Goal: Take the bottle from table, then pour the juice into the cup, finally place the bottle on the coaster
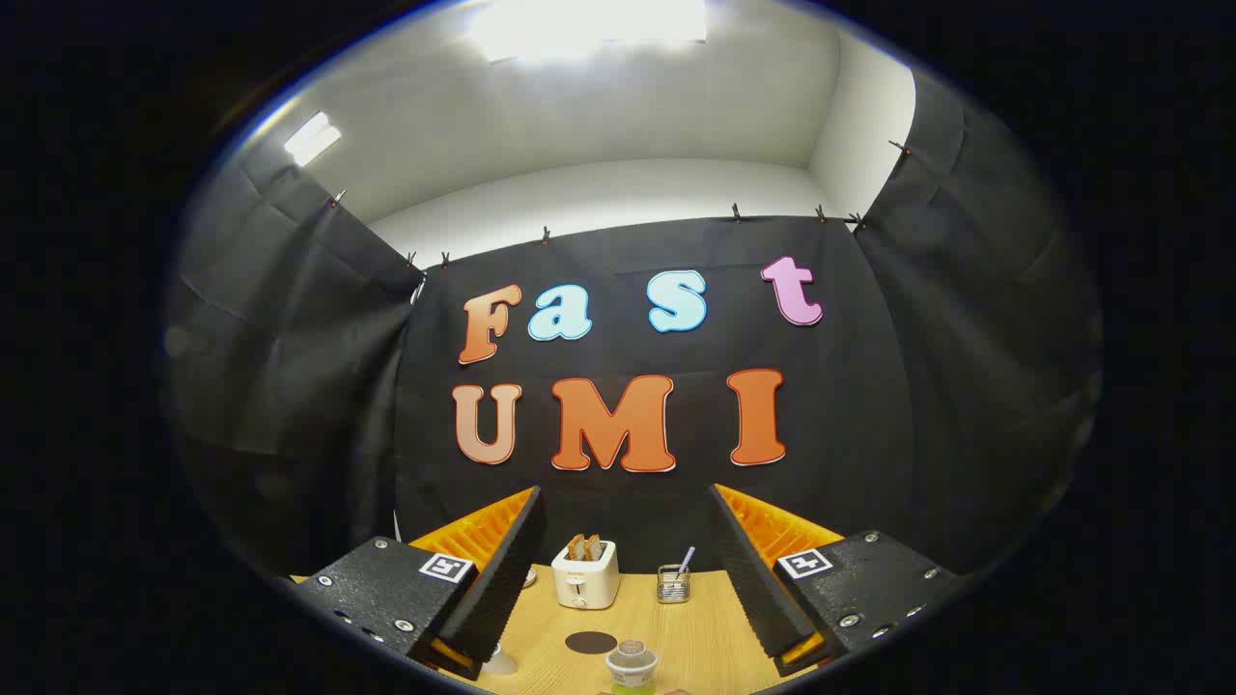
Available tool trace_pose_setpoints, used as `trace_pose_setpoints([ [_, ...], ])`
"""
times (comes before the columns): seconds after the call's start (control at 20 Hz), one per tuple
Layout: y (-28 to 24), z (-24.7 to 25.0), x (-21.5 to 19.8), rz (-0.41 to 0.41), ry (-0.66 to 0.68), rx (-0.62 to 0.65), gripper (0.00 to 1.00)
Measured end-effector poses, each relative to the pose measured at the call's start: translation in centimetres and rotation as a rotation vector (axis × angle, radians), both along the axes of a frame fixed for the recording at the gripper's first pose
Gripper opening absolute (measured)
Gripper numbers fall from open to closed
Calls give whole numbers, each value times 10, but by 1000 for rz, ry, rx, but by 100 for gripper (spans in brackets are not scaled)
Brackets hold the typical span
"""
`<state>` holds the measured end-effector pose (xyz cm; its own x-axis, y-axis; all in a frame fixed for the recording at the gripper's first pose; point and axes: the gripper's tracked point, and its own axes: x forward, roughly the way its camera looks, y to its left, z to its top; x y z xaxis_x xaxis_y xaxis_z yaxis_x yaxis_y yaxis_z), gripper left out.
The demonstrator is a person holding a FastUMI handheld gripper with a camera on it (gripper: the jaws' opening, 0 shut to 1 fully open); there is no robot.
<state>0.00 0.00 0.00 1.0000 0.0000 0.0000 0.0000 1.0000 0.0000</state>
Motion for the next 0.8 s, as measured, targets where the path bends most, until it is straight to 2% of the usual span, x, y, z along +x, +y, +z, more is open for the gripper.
trace_pose_setpoints([
  [0.8, 1, -8, 2, -7, 20, -8, 99],
])
